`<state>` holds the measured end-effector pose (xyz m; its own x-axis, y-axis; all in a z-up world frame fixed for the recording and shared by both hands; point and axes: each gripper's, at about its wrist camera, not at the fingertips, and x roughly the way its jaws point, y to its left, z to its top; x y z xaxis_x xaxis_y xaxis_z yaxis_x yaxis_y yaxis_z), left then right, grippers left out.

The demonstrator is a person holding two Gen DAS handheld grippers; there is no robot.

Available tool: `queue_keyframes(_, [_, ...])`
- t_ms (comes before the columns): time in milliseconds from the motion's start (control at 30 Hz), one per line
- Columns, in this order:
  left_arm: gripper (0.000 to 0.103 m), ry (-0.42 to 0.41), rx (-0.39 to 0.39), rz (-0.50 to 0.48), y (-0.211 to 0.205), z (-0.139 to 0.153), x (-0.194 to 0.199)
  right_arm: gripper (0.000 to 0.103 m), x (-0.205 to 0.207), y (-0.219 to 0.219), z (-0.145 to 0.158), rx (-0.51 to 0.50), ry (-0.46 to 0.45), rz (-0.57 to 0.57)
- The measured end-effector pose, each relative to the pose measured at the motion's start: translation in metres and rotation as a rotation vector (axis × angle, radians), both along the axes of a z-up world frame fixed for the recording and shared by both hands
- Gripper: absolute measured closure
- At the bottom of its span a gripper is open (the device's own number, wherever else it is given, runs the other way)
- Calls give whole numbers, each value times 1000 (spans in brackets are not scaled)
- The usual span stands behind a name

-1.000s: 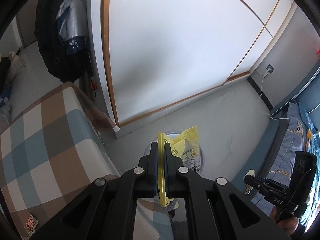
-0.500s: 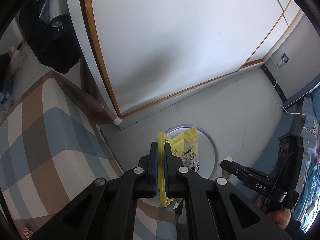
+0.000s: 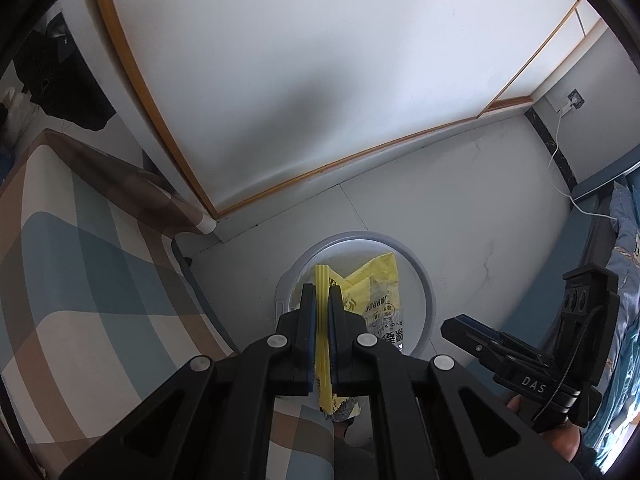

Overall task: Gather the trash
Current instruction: 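Open the right tool over the bin while the left tool releases the yellow bag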

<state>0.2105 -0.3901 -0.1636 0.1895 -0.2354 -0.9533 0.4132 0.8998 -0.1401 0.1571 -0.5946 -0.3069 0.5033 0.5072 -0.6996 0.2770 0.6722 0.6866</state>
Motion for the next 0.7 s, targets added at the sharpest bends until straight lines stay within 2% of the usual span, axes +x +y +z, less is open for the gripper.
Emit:
queue_keyframes(67, [102,9,8,-5,-1,-4,2,38,-9,-7,-2,-2,11,-13])
queue_keyframes(300, [102,43,39,-18,-17,-19,6,32,-24,-15,3,-21,26,-29])
queue_keyframes(500, [101,37,93,-37,-35,-30,10,27,-24,-19,-6,-23,41,-67])
queue_keyframes(700, [101,152,170,-41,-42,-68,16,24,-26,-22,-5,-39,57,-88])
